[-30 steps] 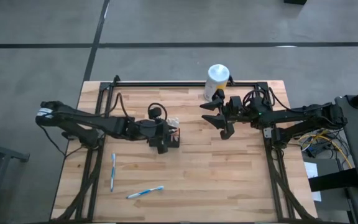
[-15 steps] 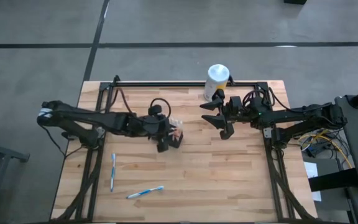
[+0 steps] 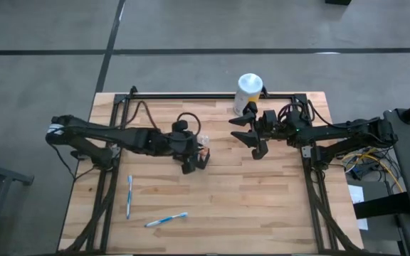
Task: Pick & Place toothbrushing station
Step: Put the orange toothbrush into the right section of the wire organizer
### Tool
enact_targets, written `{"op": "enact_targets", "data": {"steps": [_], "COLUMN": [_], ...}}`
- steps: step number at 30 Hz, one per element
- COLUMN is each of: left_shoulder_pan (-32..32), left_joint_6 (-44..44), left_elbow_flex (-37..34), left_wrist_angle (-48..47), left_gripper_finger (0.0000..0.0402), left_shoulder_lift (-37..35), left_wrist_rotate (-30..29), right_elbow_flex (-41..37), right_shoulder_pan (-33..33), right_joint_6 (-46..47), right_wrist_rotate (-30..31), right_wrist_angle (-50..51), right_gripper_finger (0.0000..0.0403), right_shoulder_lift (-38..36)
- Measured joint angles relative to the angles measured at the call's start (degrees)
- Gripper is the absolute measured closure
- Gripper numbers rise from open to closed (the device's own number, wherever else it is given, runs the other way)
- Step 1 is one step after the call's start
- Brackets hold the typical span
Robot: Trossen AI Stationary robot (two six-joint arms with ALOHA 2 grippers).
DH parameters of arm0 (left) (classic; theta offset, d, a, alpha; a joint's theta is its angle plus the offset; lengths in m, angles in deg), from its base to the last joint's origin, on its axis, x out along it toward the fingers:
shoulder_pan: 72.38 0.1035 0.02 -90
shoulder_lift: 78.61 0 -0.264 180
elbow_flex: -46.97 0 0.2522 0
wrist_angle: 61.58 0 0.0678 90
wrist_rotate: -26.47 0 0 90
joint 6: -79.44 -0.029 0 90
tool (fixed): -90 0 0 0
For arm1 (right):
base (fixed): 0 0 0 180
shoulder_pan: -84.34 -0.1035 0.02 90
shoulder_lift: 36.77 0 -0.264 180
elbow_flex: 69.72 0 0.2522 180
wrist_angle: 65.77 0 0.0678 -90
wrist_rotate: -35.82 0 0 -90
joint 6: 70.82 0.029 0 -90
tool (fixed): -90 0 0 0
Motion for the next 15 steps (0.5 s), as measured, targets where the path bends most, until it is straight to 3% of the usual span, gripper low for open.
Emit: {"op": "enact_targets", "data": {"steps": [15], "left_shoulder_pan": [0.5], "left_joint_6": [0.1], "left_elbow_flex": [0.1], "left_wrist_angle": [1.4], "left_gripper_finger": [0.0362], "left_shoulder_lift": [6.7], "left_wrist_rotate": [1.4], "right_elbow_flex": [-0.2], "right_shoulder_pan": [0.0], "right_joint_6": [0.2], "right_wrist_rotate": [0.0], "right_wrist_angle": [0.2], "right_gripper_finger": [0.0199], "right_shoulder_lift": [0.0]}}
